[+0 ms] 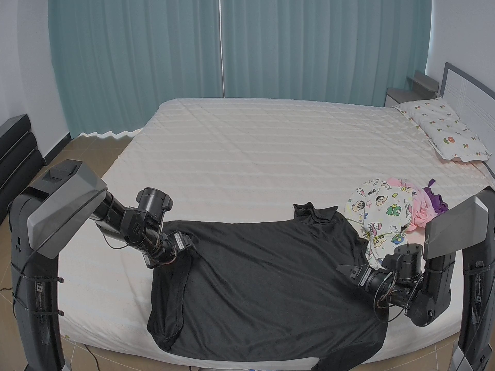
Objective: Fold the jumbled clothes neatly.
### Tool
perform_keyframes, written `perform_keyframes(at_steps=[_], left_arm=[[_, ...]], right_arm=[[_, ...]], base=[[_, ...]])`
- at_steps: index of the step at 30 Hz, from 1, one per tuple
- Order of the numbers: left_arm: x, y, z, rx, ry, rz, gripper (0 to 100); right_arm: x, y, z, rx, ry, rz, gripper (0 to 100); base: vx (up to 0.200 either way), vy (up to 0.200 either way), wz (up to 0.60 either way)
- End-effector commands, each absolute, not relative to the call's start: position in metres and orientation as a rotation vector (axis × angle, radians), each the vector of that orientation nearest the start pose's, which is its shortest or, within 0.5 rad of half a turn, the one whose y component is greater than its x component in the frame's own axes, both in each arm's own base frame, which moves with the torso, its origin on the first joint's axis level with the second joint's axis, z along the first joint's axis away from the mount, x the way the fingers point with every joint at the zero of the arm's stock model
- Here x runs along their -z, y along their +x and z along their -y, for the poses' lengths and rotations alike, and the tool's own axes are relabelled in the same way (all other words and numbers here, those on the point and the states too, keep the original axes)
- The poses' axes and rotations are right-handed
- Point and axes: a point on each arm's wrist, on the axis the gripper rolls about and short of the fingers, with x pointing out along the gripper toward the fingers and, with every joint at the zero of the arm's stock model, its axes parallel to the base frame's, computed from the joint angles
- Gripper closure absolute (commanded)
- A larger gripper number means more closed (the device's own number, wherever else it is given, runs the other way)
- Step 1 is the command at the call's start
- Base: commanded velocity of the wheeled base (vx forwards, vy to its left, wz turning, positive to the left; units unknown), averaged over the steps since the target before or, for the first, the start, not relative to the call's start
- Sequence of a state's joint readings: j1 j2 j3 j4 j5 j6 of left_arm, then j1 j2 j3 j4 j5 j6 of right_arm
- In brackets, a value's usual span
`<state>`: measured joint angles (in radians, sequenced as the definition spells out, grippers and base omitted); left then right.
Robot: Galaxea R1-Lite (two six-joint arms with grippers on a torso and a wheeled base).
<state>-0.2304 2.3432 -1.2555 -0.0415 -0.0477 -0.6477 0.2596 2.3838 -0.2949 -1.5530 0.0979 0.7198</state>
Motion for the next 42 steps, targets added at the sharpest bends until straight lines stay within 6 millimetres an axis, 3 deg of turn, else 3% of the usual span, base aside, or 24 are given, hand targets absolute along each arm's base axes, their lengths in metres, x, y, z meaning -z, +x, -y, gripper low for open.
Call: perform_keyframes(at_steps=[1, 3, 8, 15, 20, 33, 36, 42], left_arm=[[-0.003, 0.384, 0.104, -0.115, -0.375, -1.060, 0], [0.008, 0.384, 0.116, -0.140, -0.306, -1.058, 0], [0.014, 0.390, 0.123, -0.125, -0.235, -1.052, 0], [0.030, 0.403, 0.124, -0.200, -0.148, -1.036, 0], [0.028, 0.408, 0.119, -0.211, -0.142, -1.037, 0], [0.026, 0.420, 0.061, -0.347, -0.053, -1.019, 0], [0.016, 0.423, 0.040, -0.386, -0.078, -1.000, 0], [-0.003, 0.424, 0.023, -0.404, -0.120, -0.963, 0]], right_arm=[[0.034, 0.275, -0.076, -0.148, 0.653, -0.623, 0], [0.034, 0.275, -0.076, -0.150, 0.653, -0.622, 0], [0.034, 0.275, -0.076, -0.150, 0.651, -0.623, 0], [0.034, 0.276, -0.076, -0.149, 0.652, -0.621, 0], [0.033, 0.276, -0.076, -0.149, 0.653, -0.620, 0], [0.033, 0.276, -0.075, -0.148, 0.652, -0.619, 0], [0.034, 0.276, -0.075, -0.147, 0.654, -0.621, 0], [0.034, 0.276, -0.075, -0.147, 0.654, -0.621, 0]], base=[[0.000, 0.000, 0.00], [0.000, 0.000, 0.00], [0.000, 0.000, 0.00], [0.000, 0.000, 0.00], [0.000, 0.000, 0.00], [0.000, 0.000, 0.00], [0.000, 0.000, 0.00], [0.000, 0.000, 0.00]])
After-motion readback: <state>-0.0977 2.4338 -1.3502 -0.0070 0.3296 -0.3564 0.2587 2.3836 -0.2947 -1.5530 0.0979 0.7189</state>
